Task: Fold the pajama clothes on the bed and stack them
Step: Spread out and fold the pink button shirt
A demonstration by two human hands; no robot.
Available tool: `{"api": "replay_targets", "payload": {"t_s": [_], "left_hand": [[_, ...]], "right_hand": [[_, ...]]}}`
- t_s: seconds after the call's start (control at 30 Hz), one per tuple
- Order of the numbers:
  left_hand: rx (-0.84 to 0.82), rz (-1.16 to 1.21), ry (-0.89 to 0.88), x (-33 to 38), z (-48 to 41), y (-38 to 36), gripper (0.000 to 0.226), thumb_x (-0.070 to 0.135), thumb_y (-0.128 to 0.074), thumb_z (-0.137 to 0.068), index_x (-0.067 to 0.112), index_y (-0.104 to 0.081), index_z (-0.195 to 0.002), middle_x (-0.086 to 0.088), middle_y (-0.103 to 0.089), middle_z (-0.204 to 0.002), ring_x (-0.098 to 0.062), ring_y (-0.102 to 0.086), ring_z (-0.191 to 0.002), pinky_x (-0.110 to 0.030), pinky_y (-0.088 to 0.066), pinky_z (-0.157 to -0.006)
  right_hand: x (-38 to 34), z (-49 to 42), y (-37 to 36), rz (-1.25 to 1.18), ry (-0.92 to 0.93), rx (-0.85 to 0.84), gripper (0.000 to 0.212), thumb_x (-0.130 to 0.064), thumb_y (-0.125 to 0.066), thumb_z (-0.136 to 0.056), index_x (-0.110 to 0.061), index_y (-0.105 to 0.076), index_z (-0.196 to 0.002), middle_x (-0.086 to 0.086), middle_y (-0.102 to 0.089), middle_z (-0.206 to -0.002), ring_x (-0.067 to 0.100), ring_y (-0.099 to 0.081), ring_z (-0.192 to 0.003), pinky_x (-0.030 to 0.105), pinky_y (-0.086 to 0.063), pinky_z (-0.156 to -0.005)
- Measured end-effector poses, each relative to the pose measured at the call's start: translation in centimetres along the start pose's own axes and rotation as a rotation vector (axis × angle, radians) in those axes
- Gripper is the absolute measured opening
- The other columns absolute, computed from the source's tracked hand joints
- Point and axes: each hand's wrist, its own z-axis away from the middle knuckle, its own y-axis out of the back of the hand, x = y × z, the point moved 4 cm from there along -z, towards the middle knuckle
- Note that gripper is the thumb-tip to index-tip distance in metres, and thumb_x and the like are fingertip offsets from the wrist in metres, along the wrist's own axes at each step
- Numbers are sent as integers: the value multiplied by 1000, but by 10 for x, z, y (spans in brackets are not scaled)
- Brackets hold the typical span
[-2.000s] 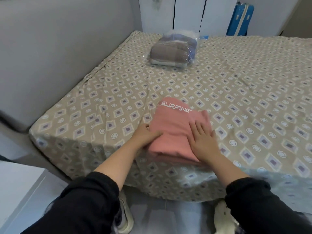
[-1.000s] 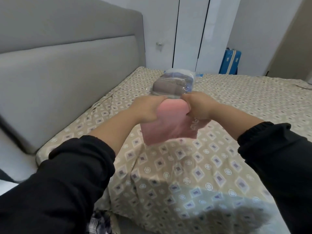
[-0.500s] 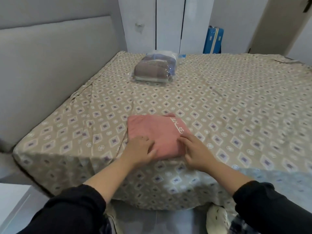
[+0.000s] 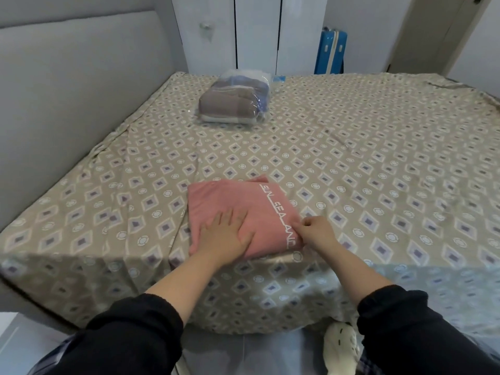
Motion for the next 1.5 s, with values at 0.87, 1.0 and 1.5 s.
{"api": "replay_targets", "payload": {"t_s": [0.87, 1.0, 1.5], "left_hand": [[146, 31, -27, -3, -5, -17, 77, 67, -8, -80, 38, -6, -152, 2, -10, -162, -20, -9, -148, -53, -9, -116], [134, 27, -24, -2, -5, -17, 79, 67, -9, -82, 32, -4, -153, 2, -8, -162, -19, -7, -148, -52, -6, -117], [112, 36, -176, -12, 16, -3, 86, 65, -41, -85, 19, -16, -154, -3, -17, -160, -19, -14, -147, -43, -8, -117]], "right_hand": [[-89, -170, -59, 366, 134, 33, 29, -21, -57, -91, -11, -50, -65, 6, -50, -65, 27, -53, -70, 31, -39, -61], [-107, -145, -42, 297, 366, 280, 35, -21, -48, -96, -5, -54, -126, 16, -51, -129, 33, -48, -119, 41, -39, -99], [-63, 11, -45, 731, 809, -107, 54, -45, -28, -100, -21, -33, -148, 3, -30, -156, 18, -24, -144, 39, -11, -117]]}}
